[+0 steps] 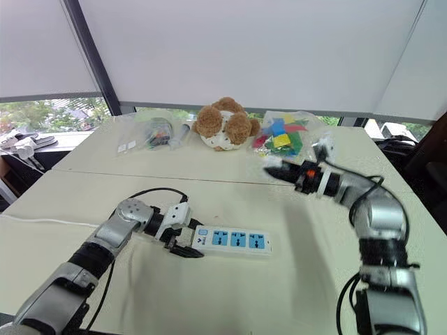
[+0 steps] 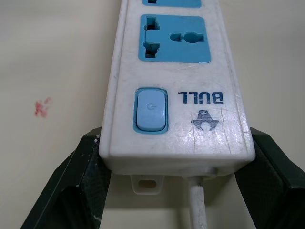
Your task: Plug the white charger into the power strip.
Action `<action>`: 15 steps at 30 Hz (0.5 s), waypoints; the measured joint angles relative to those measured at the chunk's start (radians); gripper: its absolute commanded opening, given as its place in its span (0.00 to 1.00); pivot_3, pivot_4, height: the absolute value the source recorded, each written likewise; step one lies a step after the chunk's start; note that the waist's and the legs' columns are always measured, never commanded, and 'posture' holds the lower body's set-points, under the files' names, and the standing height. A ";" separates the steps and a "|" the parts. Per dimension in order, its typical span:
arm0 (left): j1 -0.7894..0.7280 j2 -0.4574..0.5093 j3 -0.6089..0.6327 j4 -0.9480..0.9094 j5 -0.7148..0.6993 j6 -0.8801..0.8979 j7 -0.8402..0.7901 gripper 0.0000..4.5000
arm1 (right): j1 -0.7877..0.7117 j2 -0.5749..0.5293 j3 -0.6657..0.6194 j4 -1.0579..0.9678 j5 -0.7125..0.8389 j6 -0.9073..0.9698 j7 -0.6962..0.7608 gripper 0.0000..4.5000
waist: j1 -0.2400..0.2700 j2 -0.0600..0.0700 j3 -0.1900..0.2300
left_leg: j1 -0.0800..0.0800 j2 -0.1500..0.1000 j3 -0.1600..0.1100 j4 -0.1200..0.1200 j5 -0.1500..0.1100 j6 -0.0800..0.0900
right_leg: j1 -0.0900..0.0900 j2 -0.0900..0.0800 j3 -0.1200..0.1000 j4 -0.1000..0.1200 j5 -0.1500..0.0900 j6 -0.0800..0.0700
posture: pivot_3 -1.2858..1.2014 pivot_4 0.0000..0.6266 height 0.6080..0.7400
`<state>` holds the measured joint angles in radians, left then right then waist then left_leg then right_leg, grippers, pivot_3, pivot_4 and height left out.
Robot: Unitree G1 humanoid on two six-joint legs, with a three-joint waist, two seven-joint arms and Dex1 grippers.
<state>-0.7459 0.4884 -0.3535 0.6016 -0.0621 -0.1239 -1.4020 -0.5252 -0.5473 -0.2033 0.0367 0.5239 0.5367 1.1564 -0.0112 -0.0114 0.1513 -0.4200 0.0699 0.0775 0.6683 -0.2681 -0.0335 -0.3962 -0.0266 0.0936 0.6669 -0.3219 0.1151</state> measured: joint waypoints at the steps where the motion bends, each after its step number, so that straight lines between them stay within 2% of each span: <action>1: -0.007 0.000 0.001 0.026 0.001 -0.024 -0.006 0.67 | 0.045 0.016 0.012 -0.021 0.008 -0.008 0.004 0.16 | -0.002 0.000 0.000 | 0.001 0.000 0.000 0.000 0.000 0.000 | 0.001 0.000 0.000 0.000 0.000 0.000 | 0.52 0.24 0.99; 6: -0.032 -0.004 0.003 0.115 0.002 -0.112 -0.026 0.67 | 0.125 0.053 0.049 -0.051 0.017 -0.064 0.007 0.16 | -0.010 0.000 0.000 | 0.010 0.000 0.000 -0.002 0.000 0.000 | 0.007 0.002 0.003 0.001 0.000 0.000 | 0.52 0.24 0.99; 11: -0.038 -0.009 0.008 0.144 0.002 -0.149 -0.042 0.67 | 0.177 0.113 0.121 0.009 -0.010 -0.184 0.026 0.16 | -0.009 -0.001 0.000 | 0.011 0.000 0.000 -0.003 0.000 0.000 | 0.007 0.003 0.003 0.001 0.000 0.000 | 0.52 0.24 0.99; 15: -0.038 -0.009 0.014 0.156 0.002 -0.148 -0.057 0.67 | 0.177 0.116 0.159 0.063 -0.042 -0.262 0.049 0.16 | -0.010 -0.001 0.000 | 0.011 0.001 0.000 -0.003 0.000 0.000 | 0.007 0.003 0.003 0.001 0.000 0.000 | 0.52 0.24 0.99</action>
<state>-0.7841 0.4792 -0.3398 0.7574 -0.0600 -0.2718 -1.4589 -0.3479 -0.4309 -0.0446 0.1000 0.4820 0.2750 1.2052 -0.0217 -0.0121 0.1508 -0.4091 0.0706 0.0776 0.6657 -0.2682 -0.0333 -0.3894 -0.0235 0.0966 0.6679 -0.3221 0.1152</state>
